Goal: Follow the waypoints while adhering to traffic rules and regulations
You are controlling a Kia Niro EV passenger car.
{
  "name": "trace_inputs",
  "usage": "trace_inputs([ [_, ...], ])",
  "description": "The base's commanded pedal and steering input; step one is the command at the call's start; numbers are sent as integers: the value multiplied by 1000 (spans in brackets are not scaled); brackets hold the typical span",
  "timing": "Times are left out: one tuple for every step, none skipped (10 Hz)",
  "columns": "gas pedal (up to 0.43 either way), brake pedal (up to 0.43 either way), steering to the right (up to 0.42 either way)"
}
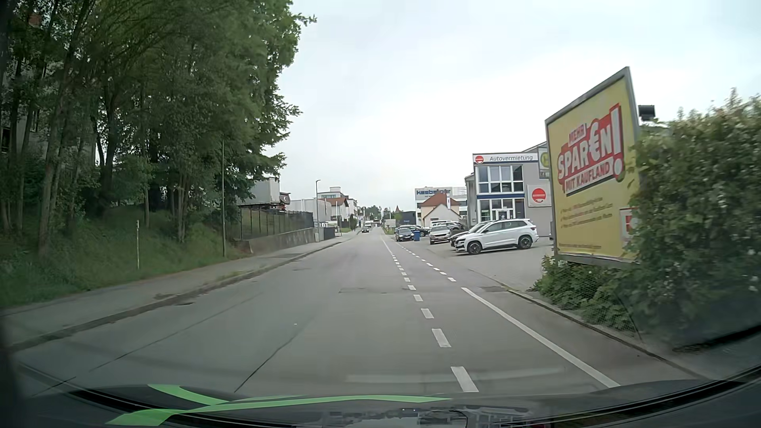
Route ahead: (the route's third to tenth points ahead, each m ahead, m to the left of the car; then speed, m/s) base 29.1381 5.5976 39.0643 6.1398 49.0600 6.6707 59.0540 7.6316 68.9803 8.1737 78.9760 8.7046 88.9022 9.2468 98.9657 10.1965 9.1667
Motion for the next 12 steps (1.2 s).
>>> trace_inputs([
  [39, 0, -32],
  [39, 0, -30],
  [39, 0, -30],
  [39, 0, -30],
  [39, 0, -29],
  [39, 0, -29],
  [39, 0, -28],
  [39, 0, -24],
  [39, 0, -18],
  [39, 0, -13],
  [39, 0, -9],
  [39, 0, -8],
])
